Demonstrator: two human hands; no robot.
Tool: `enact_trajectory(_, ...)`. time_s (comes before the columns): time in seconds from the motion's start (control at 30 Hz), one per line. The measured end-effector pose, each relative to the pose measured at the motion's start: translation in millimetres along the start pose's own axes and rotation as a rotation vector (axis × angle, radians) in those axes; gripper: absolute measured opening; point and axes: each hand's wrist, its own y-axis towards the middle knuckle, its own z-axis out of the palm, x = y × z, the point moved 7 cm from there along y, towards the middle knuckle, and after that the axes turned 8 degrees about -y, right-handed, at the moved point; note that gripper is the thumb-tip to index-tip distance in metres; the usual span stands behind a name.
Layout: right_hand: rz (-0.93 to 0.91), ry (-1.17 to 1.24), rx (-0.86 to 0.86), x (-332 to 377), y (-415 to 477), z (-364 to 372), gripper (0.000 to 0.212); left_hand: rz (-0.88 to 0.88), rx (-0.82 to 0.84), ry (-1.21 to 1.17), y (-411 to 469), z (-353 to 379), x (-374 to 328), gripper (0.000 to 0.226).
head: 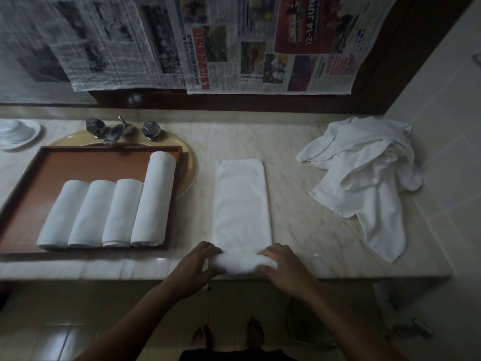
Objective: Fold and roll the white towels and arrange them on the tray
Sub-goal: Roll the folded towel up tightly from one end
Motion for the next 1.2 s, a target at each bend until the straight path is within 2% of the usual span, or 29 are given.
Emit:
enact_trajectory(0.1,0.031,-0.119,-0.037,5,3,-1,0.043,-0.081,-0.002,-0.031,7,-6,3,0.061)
enact_trajectory(0.17,0.017,-0.200,-0.157,16,-1,-8,0.042,-0.110,0.016,-0.040,12,-9,2,0.068)
enact_trajectory(0.23,-0.064,-0.282,-0.331,34,-11,-13,0.039,-0.149,0.047,-0.026,20,-11,0,0.062)
enact_trajectory(0.3,-0.150,-0.351,-0.401,47,-19,-2,0.041,-0.201,0.085,-0.004,26,-13,0,0.051)
enact_trajectory(0.37,-0.166,-0.414,-0.346,50,-19,17,0.053,-0.238,0.095,0.018,27,-14,-1,0.056)
enact_trajectory(0.43,-0.123,-0.454,-0.256,44,-13,30,0.075,-0.219,0.008,0.129,27,-16,-10,0.056)
enact_trajectory(0.5,-0.099,-0.478,-0.209,39,-5,32,0.095,-0.096,-0.141,0.329,23,-12,-32,0.051)
enact_trajectory(0.57,-0.111,-0.482,-0.216,38,6,29,0.101,0.014,-0.176,0.454,18,7,-53,0.055)
enact_trajectory(0.67,-0.143,-0.516,-0.184,37,22,22,0.092,0.033,-0.058,0.628,20,42,-45,0.078)
enact_trajectory(0.8,-0.161,-0.543,-0.068,38,33,9,0.086,-0.044,0.027,0.702,34,41,-21,0.100)
enact_trajectory(1.0,-0.180,-0.482,-0.006,44,19,-5,0.083,-0.037,0.042,0.730,27,33,-22,0.095)
enact_trajectory(1.13,-0.180,-0.398,0.025,46,-10,0,0.066,0.025,0.068,0.705,-2,42,-25,0.100)
enact_trajectory(1.2,-0.189,-0.351,0.042,42,-17,6,0.056,0.068,0.072,0.666,-15,47,-25,0.094)
